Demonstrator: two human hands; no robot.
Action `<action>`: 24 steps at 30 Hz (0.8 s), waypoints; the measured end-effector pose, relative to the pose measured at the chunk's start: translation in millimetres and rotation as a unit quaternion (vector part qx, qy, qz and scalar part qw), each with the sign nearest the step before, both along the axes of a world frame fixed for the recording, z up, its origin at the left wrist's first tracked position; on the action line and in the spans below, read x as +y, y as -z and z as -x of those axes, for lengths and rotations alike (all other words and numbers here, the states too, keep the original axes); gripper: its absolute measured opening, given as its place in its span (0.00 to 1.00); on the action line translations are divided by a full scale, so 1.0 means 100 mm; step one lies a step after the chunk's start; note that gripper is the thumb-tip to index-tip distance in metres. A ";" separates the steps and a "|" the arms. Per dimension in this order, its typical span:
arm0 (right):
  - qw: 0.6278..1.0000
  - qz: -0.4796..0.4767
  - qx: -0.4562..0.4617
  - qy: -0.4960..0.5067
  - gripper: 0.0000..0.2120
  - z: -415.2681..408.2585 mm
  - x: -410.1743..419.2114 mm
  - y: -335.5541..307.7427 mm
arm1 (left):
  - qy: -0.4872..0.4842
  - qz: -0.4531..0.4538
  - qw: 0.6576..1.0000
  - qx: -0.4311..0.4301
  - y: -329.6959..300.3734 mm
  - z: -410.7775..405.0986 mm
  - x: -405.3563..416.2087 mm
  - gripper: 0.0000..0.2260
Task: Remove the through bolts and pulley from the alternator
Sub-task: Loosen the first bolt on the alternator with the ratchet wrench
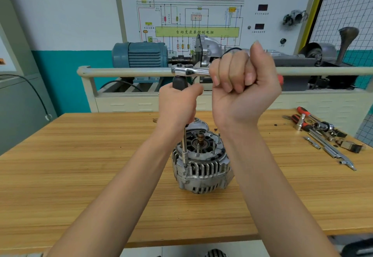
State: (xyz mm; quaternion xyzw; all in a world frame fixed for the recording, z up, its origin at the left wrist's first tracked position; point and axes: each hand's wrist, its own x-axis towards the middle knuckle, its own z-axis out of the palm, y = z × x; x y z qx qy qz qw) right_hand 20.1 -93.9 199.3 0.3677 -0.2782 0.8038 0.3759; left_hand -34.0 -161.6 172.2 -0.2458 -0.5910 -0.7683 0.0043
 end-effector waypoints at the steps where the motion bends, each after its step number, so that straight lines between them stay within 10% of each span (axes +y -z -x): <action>1: 0.999 -0.011 0.018 0.042 0.22 -0.02 -0.06 0.02 | -0.021 -0.001 1.000 0.002 0.00 -0.01 0.02 0.18; 7: 0.984 -0.022 0.057 0.165 0.20 -0.05 -0.19 0.10 | -0.030 -0.006 0.999 0.028 0.01 -0.05 0.04 0.15; 18: 0.961 0.116 -0.072 -0.240 0.22 0.16 0.30 -0.02 | 0.282 0.047 0.958 0.037 -0.04 0.10 -0.18 0.16; 24: 0.975 0.126 -0.071 -0.171 0.22 0.13 0.30 -0.01 | 0.230 0.029 0.973 0.008 -0.02 0.08 -0.10 0.20</action>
